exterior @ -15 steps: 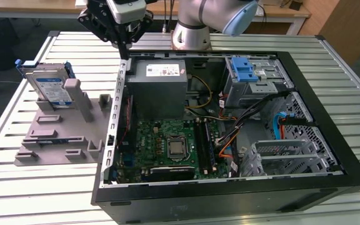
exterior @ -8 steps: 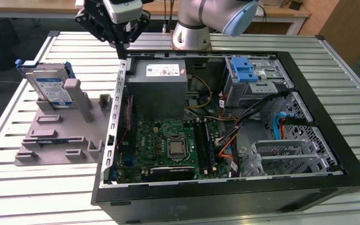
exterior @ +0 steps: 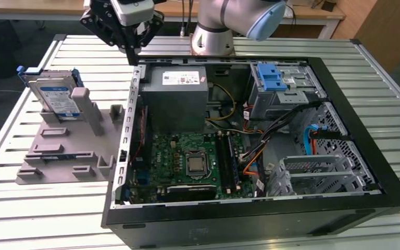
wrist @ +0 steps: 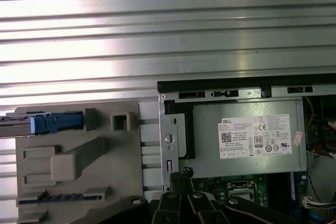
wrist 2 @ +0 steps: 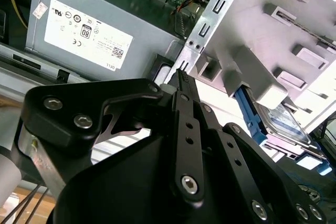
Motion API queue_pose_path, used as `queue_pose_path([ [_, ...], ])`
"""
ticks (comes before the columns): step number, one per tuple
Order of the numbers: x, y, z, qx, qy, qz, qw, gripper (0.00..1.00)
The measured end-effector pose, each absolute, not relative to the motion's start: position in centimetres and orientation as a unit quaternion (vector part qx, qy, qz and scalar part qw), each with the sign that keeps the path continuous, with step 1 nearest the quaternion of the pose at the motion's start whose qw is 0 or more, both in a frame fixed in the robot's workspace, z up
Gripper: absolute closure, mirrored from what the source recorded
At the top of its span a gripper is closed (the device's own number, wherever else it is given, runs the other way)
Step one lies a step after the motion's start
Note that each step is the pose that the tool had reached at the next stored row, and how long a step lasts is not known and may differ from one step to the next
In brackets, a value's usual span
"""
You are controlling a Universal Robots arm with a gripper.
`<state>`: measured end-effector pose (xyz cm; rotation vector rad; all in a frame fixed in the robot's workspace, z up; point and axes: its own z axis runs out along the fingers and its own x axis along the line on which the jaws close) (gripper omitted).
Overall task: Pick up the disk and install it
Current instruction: 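Reach for the disk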
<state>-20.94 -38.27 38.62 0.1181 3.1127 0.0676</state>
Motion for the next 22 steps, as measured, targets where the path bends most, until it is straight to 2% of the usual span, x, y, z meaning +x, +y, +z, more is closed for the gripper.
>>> queue_pose_path([
  [22,-22.3,-37.9,38.4,0.038,0.999,0.022,0.013,0.89],
])
